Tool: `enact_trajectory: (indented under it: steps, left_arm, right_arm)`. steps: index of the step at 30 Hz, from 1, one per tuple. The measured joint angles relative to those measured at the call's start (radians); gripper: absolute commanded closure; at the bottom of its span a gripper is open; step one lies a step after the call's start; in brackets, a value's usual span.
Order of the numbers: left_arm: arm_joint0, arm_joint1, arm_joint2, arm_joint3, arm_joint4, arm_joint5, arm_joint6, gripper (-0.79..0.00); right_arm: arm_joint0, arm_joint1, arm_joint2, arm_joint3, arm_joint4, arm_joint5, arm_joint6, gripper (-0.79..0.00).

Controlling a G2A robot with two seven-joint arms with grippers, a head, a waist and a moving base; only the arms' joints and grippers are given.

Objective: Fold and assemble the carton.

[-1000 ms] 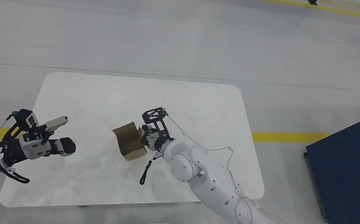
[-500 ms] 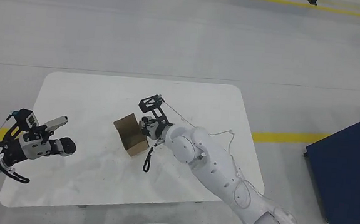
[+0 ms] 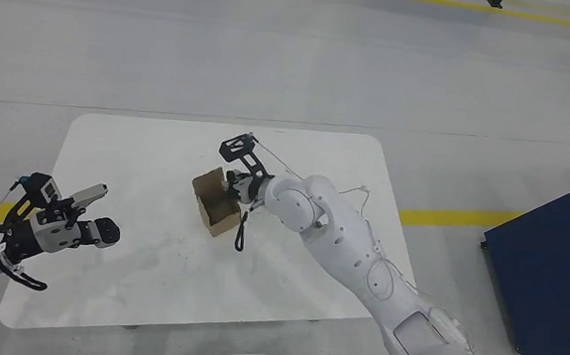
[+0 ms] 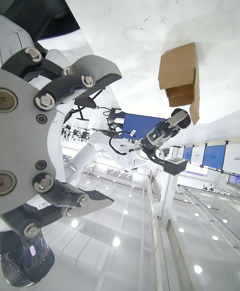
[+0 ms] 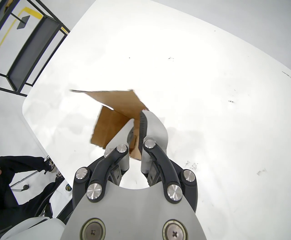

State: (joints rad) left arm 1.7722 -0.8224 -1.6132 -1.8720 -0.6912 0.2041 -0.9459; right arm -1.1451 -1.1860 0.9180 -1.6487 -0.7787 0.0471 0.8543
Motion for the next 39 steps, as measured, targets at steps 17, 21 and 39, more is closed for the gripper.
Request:
enact_trajectory:
  steps: [17, 21, 39]
  left_arm:
    - [0.000, 0.000, 0.000, 0.000, 0.000, 0.000, 0.000, -0.785]
    - [0.000, 0.000, 0.000, 0.000, 0.000, 0.000, 0.000, -0.785]
    - [0.000, 0.000, 0.000, 0.000, 0.000, 0.000, 0.000, -0.785]
  right_arm:
    - [-0.314, 0.049, 0.261, 0.010, 0.286, -0.435, -0.332, 0.000]
    - [-0.292, 0.052, 0.299, 0.054, 0.439, -0.430, -0.272, 0.000]
    - [-0.076, 0.020, 0.156, 0.260, 0.508, -0.264, -0.131, 0.000]
